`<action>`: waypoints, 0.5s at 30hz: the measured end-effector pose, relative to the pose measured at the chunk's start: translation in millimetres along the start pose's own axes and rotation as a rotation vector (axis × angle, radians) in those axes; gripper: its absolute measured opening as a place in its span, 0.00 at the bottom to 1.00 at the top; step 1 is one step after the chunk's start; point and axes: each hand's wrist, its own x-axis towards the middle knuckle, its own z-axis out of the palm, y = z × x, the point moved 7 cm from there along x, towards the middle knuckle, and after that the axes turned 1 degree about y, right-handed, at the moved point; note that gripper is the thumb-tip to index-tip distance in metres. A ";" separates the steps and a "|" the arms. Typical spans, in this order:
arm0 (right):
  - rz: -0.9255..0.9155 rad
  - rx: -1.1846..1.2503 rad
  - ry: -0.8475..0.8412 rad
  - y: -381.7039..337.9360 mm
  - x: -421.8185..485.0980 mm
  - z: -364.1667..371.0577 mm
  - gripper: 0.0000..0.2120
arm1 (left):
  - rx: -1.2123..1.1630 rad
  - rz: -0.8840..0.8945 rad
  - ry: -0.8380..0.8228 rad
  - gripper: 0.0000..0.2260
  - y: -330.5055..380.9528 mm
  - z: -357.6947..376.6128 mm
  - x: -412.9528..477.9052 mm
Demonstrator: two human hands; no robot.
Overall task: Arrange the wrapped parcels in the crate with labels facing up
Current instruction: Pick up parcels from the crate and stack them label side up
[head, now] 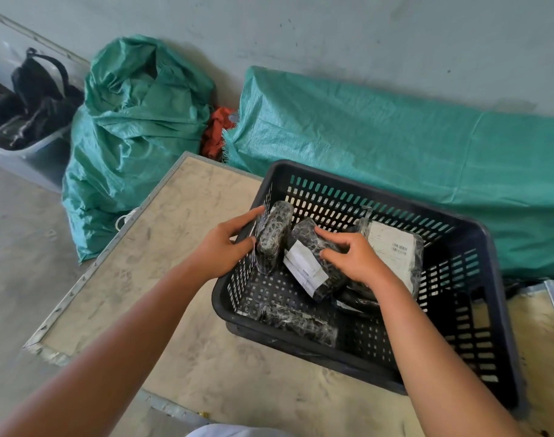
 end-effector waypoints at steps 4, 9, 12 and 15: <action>-0.003 0.100 0.035 -4.1 -16.8 -22.5 0.23 | 0.406 0.105 0.086 0.26 18.5 -6.2 -3.4; -0.035 0.178 0.032 -27.3 -35.8 -59.9 0.21 | 0.259 0.397 0.063 0.21 69.7 7.4 -5.8; -0.069 0.253 0.025 -43.2 -43.7 -76.8 0.21 | 0.040 0.335 -0.192 0.24 82.6 35.0 4.9; -0.038 0.355 -0.013 -50.4 -47.7 -83.2 0.21 | -0.043 0.299 -0.404 0.28 88.2 61.1 10.4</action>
